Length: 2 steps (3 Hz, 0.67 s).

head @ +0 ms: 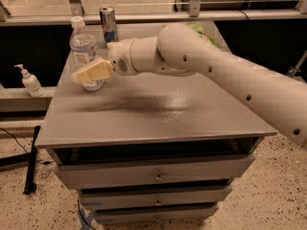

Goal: Knock blue plastic bottle over

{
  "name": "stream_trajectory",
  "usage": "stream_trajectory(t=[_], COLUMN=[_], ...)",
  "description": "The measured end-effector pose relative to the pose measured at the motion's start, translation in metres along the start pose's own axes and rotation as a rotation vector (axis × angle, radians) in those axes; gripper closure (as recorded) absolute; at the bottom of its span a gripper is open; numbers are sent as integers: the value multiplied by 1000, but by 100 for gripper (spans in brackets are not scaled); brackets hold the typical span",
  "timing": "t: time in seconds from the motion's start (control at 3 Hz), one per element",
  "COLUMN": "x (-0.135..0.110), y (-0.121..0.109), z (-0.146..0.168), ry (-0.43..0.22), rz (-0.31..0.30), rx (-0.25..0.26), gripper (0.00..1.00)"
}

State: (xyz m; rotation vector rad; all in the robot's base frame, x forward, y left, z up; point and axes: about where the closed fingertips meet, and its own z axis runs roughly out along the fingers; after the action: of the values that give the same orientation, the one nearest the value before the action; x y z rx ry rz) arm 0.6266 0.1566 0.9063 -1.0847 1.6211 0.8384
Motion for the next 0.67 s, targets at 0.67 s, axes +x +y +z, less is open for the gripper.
stream_trajectory(t=[0.67], x=[-5], y=[7], z=[0], ry=[-63], rz=[-11], rx=[-41], gripper=[47])
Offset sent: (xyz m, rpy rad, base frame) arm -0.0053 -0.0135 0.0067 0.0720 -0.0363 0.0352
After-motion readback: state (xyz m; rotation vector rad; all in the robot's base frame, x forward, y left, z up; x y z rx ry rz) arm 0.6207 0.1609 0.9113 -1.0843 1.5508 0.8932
